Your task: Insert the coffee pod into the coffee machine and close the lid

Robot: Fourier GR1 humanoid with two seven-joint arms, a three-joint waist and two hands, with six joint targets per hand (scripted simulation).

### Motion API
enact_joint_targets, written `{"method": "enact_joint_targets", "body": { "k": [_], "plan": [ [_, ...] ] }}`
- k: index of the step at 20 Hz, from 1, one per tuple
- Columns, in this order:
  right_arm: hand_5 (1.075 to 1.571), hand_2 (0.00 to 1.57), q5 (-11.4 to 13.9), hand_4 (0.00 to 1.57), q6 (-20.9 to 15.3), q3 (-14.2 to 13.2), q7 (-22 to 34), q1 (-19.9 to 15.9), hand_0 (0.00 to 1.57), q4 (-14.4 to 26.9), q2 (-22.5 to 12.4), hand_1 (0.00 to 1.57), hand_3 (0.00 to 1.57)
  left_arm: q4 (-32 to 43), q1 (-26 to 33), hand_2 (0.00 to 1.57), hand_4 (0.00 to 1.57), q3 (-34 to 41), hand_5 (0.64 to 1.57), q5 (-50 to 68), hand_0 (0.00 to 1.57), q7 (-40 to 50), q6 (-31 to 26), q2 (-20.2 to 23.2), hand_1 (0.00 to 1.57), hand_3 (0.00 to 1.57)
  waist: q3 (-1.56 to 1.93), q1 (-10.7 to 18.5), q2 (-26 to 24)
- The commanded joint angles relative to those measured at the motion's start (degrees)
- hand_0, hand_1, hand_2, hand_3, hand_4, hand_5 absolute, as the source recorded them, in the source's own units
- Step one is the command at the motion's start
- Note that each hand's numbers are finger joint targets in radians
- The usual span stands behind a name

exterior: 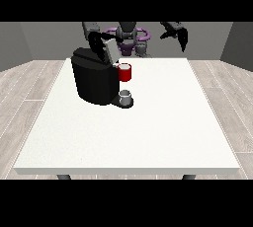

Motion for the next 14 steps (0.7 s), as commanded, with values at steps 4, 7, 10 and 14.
{"method": "enact_joint_targets", "body": {
  "k": [4,7,10,14],
  "plan": [
    [1.571,0.00,3.6,0.12,0.0,4.9,1.4,-6.2,0.00,-1.6,1.9,0.00,0.00,2.6,-2.5,0.00,0.36,0.8,1.571,-0.7,0.00,-1.7,2.0,0.8,0.00,0.00,-0.06,-1.1,2.3],
    [1.571,0.00,4.2,0.11,-2.0,4.9,3.5,-7.4,0.00,-1.8,2.6,0.00,0.00,2.3,-0.8,0.00,0.36,1.1,1.571,1.6,0.00,-0.2,-1.0,1.5,0.00,0.00,-0.07,1.6,0.5],
    [1.571,0.00,4.8,0.00,-2.8,5.7,2.8,-7.3,0.00,-2.1,4.0,0.00,0.00,1.6,-1.0,0.00,0.39,-0.9,1.571,-0.5,0.00,-0.1,0.6,0.1,0.00,0.00,-0.05,1.8,1.0],
    [1.571,0.00,6.1,0.00,-1.8,6.4,2.0,-7.8,0.00,-2.3,2.5,0.00,0.00,0.3,-2.9,0.00,0.36,-1.6,1.571,-0.3,0.00,1.9,0.7,-0.2,0.00,0.00,-0.03,4.0,2.4]
  ]
}}
